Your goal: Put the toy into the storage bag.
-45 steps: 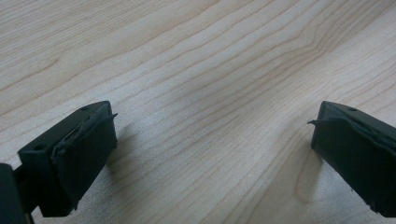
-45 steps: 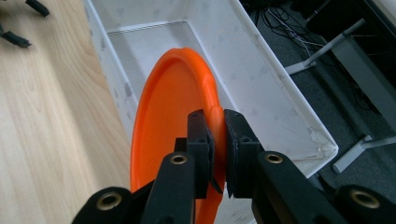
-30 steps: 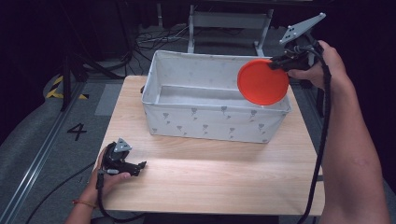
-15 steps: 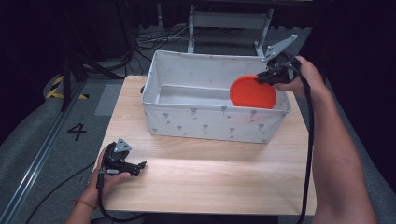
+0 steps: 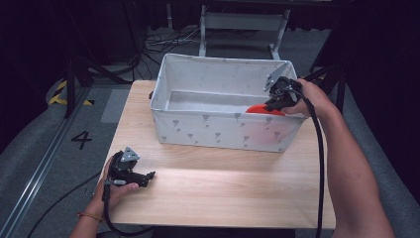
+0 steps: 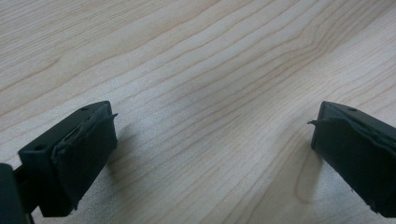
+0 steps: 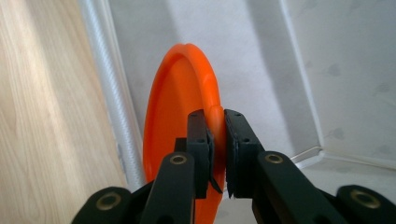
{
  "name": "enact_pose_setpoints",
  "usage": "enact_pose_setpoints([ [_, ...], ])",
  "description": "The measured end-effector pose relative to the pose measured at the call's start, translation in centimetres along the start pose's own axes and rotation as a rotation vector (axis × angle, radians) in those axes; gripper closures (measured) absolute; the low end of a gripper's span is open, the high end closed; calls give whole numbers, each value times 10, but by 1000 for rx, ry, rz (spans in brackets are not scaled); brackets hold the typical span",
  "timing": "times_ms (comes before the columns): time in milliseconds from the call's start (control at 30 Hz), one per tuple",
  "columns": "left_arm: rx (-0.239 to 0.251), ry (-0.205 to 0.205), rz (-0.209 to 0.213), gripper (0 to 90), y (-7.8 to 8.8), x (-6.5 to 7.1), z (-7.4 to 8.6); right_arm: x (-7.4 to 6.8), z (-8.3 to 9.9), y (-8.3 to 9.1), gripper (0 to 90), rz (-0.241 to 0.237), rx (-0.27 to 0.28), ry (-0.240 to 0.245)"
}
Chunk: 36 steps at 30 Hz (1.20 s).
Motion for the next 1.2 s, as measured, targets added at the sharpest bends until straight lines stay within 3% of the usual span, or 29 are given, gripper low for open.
enact_pose_setpoints([
  [300, 0, -1, 0, 6, 0, 0, 0, -9, 3, -9, 814, -37, -55, 43],
  [500, 0, -1, 0, 6, 0, 0, 0, -9, 7, -15, 812, -42, -92, 40],
  [867, -1, 6, 1, 9, 0, 1, 0, -10, 8, -14, 796, -42, -104, 35],
  [1033, -1, 6, 1, 9, 0, 1, 1, -8, 7, -10, 735, -28, -92, 29],
  [1067, -1, 6, 1, 9, 0, 1, 0, -7, 7, -10, 673, -16, -89, 7],
  [1200, -1, 6, 1, 9, 0, 1, 0, -3, 6, -8, 578, 11, -58, -24],
])
Point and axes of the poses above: each handheld gripper's, and its own axes: y roughly backward along the jaws, z roughly out of its underside, x roughly to its right, the point moved 9 cm from there along -y, roughly forward along the jaws, and after that the axes turned 14 degrees about -x, right-handed, at the moved point
